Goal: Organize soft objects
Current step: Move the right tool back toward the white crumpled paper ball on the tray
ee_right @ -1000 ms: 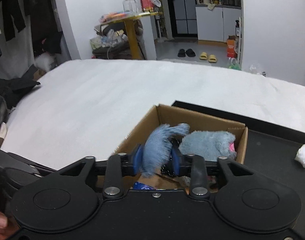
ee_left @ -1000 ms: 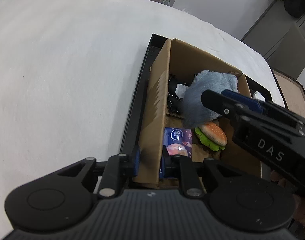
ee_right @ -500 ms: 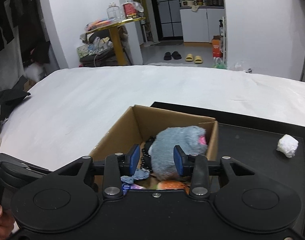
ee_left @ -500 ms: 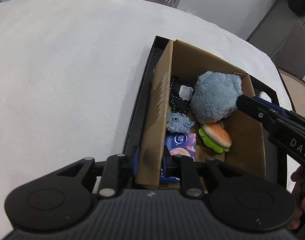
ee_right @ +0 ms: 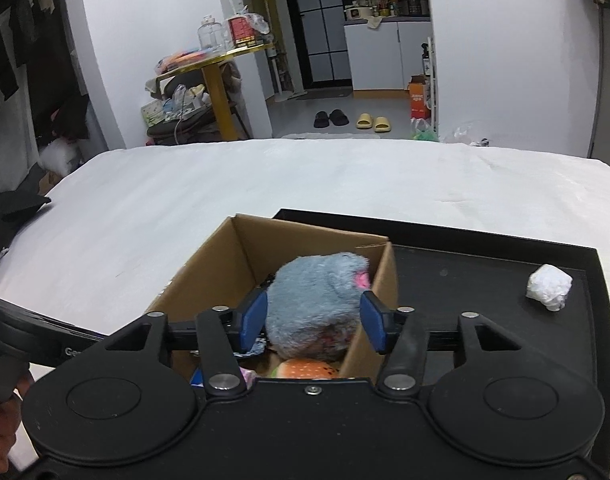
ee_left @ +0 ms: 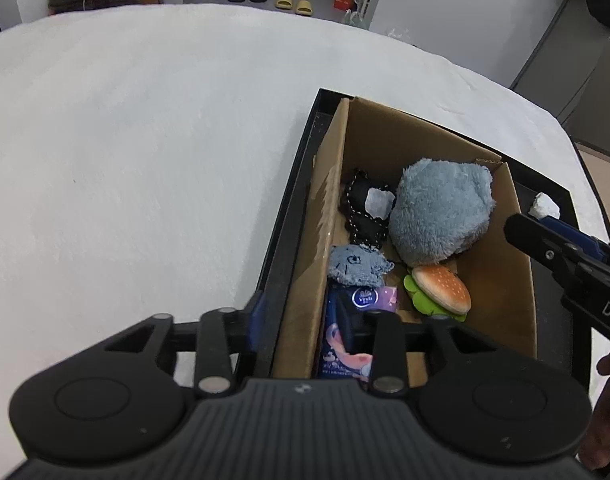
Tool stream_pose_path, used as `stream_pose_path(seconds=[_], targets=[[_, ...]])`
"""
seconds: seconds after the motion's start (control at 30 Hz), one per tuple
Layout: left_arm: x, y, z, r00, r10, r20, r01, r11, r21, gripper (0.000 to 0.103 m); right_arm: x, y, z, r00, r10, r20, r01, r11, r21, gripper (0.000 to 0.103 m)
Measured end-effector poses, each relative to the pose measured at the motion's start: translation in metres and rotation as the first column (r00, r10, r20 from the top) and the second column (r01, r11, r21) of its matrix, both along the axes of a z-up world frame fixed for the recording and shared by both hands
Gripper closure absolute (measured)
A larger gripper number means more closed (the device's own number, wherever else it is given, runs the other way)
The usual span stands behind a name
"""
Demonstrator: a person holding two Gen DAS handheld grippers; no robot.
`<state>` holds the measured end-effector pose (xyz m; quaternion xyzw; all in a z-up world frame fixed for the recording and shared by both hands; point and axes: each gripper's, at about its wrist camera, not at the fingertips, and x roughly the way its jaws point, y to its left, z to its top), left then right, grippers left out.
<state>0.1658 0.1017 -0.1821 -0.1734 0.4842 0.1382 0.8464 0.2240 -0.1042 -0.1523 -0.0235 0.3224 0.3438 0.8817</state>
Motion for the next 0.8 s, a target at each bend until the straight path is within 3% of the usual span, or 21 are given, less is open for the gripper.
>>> stream_pose_path(seconds=[0.4, 0.8], targets=[[0.005, -0.013, 0.006, 0.999, 0.036, 0.003, -0.036, 0.993, 0.116, 0.035, 0.011, -0.035, -0.002, 0.997, -0.072, 0.028, 0.071, 0.997, 0.033, 0.03], [0.013, -0.034, 0.006, 0.998, 0.064, 0.001, -0.063, 0.979, 0.193, 0.033, 0.034, -0.08, -0.027, 0.985, -0.17, 0.029, 0.168, 0.984, 0.062, 0.028]])
